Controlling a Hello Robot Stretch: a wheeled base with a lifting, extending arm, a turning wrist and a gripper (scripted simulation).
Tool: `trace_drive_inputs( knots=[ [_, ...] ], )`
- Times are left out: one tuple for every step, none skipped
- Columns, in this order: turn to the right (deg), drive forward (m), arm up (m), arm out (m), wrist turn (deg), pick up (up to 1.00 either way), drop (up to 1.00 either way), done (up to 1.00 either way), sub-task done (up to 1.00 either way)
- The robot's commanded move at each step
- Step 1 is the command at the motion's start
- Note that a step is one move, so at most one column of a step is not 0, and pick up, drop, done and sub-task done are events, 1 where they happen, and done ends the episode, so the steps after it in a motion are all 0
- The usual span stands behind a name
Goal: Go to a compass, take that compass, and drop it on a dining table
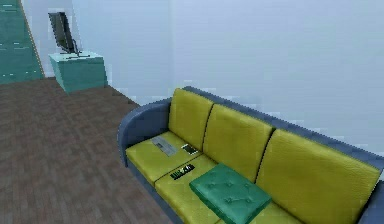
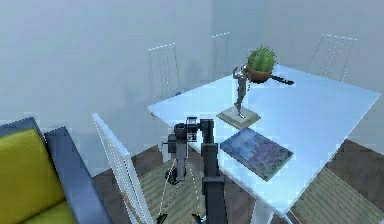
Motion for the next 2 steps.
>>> trace_drive_inputs(
  knots=[
    [0.0, 0.0, 0.0, 0.0, 45.0, 0.0, 0.0, 0.0, 0.0],
    [0.0, 0.0, 0.0, 0.0, 45.0, 0.0, 0.0, 0.0, 0.0]
  ],
)
